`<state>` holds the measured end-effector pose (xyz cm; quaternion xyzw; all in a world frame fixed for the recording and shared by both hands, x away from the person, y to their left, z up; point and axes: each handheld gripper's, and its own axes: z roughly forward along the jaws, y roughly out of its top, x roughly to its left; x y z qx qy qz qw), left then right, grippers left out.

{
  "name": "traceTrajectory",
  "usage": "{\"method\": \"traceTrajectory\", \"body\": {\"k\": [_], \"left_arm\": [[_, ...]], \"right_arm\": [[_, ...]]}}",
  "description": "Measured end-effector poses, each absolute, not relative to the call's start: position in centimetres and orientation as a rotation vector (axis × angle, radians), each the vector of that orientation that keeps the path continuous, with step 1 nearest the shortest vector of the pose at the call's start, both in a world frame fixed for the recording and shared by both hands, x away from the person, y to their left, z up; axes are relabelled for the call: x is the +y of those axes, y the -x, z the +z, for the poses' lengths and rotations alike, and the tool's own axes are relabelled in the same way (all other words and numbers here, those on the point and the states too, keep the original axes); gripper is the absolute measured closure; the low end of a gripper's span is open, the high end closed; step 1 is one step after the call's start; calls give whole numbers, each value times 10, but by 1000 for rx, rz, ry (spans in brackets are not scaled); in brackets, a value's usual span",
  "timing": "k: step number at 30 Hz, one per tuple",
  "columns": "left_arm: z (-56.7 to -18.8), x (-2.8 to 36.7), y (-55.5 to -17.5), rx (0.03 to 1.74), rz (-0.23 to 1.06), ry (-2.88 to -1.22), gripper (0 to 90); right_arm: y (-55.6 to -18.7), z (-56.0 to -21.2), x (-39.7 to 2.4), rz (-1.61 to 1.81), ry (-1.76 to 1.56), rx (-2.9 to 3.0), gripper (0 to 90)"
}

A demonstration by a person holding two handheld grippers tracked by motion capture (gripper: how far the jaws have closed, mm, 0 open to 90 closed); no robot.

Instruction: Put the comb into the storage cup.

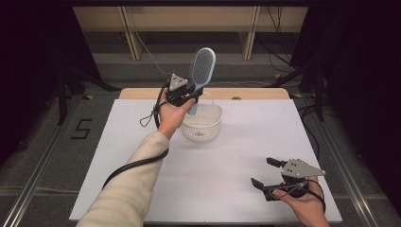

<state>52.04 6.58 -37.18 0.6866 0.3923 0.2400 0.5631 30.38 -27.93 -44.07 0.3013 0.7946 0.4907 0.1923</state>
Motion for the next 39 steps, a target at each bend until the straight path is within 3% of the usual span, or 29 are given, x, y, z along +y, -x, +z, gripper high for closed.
{"method": "traceTrajectory", "body": {"k": [39], "left_arm": [[-380,62,-523,934,553,-1645,695]], "right_arm": [[-303,-441,-279,1379,-842,2232,104]]}}
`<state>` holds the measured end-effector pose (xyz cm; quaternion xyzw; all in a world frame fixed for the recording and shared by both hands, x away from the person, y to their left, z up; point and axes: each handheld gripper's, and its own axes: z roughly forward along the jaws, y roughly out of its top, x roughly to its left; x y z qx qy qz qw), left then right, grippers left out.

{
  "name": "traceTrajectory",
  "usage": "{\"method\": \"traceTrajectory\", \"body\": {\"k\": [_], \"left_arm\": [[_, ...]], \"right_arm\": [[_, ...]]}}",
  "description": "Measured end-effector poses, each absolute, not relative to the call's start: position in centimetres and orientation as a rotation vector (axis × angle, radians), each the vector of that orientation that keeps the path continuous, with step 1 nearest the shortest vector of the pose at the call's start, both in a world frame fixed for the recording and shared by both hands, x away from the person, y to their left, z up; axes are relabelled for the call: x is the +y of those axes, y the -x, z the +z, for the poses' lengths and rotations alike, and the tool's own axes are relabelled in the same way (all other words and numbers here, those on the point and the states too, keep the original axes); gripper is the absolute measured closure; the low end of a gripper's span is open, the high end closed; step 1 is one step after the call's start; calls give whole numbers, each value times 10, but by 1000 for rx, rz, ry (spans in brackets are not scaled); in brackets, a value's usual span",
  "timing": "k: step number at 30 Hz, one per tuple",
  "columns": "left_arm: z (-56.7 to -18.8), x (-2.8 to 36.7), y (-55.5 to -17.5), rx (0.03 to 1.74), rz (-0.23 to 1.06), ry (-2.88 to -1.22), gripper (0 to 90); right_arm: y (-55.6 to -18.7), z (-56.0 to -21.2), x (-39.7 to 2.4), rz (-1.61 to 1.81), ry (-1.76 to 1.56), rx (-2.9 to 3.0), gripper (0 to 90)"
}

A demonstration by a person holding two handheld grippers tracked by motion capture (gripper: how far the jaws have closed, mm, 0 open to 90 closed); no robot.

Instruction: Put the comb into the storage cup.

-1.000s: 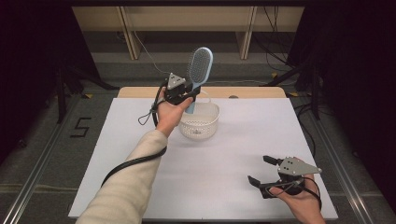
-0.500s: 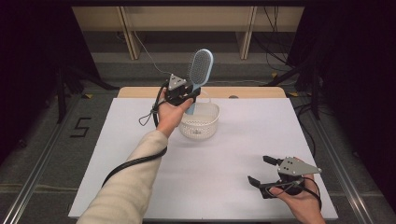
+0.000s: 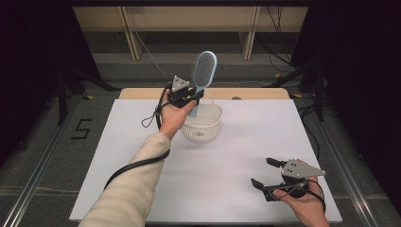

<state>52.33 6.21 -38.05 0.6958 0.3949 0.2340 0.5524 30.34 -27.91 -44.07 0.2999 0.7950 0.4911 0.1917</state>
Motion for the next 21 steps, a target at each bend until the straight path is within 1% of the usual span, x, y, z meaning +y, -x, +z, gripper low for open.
{"method": "traceTrajectory", "body": {"k": [21], "left_arm": [[-388,62,-526,954,562,-1663,695]], "right_arm": [[-303,-441,-279,1380,-845,2233,104]]}}
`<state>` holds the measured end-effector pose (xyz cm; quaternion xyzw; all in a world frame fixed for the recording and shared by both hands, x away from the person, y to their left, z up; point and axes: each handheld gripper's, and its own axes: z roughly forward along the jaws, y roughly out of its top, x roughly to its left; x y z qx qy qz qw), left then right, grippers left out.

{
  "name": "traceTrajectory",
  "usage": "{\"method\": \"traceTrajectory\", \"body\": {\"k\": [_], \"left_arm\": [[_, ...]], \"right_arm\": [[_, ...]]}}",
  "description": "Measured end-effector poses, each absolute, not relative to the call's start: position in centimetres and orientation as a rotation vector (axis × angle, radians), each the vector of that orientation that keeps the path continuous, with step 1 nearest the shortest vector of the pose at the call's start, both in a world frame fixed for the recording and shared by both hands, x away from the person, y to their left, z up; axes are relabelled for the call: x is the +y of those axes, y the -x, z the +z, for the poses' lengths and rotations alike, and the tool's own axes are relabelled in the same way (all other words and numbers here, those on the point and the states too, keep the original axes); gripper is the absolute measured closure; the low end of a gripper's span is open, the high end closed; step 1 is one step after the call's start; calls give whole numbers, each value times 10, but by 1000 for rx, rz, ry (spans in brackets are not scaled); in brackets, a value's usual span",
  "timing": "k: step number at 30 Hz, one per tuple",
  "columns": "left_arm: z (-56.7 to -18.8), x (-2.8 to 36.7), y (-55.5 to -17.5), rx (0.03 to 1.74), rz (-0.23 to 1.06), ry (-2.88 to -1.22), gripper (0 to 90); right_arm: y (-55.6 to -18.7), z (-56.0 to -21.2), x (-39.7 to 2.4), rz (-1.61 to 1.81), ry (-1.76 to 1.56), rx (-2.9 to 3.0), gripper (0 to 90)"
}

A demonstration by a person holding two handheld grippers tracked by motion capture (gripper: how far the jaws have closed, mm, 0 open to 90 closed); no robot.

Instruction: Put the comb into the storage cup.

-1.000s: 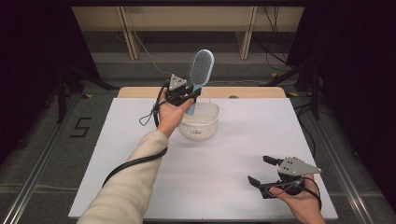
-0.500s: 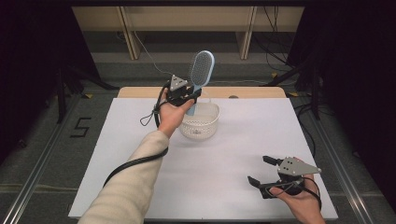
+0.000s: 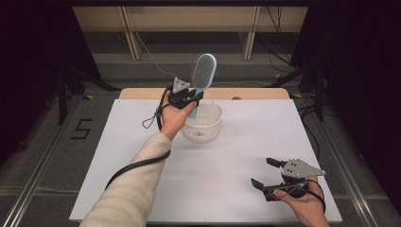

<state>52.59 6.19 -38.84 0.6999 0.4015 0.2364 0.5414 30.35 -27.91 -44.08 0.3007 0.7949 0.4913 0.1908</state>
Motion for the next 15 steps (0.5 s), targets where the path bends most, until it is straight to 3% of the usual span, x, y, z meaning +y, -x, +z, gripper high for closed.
{"method": "traceTrajectory", "body": {"k": [15], "left_arm": [[-394,61,-527,964,564,-1672,695]], "right_arm": [[-303,-441,-279,1381,-845,2233,103]]}}
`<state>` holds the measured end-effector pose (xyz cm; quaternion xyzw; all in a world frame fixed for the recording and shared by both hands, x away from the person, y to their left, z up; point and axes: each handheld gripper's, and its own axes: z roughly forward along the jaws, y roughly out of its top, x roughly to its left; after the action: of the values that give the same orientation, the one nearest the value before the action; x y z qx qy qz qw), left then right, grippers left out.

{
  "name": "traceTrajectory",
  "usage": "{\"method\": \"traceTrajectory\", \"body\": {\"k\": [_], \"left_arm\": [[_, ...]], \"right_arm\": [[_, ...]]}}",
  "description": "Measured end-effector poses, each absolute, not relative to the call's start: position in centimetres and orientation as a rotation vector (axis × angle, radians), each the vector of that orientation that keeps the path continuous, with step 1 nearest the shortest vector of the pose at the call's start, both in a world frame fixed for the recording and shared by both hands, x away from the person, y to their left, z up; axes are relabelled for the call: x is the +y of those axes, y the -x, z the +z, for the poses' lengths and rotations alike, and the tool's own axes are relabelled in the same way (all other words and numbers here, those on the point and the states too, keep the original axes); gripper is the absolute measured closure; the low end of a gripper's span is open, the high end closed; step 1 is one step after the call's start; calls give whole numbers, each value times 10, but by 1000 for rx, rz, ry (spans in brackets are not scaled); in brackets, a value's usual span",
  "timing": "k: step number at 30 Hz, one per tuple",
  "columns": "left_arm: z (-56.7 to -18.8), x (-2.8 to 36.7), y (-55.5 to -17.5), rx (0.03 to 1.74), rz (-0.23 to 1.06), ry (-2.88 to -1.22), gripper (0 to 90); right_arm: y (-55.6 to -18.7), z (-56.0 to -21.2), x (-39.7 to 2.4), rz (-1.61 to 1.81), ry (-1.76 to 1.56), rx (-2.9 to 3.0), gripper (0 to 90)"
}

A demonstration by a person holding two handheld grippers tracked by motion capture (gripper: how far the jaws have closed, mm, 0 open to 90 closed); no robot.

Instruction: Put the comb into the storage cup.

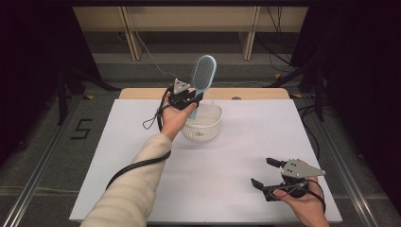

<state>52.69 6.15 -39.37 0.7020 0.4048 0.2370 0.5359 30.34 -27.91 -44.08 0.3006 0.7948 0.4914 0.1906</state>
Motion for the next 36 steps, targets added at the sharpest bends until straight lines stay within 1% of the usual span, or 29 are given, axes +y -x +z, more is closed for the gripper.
{"method": "traceTrajectory", "body": {"k": [36], "left_arm": [[-401,61,-528,978,557,-1689,695]], "right_arm": [[-304,-441,-279,1379,-846,2235,104]]}}
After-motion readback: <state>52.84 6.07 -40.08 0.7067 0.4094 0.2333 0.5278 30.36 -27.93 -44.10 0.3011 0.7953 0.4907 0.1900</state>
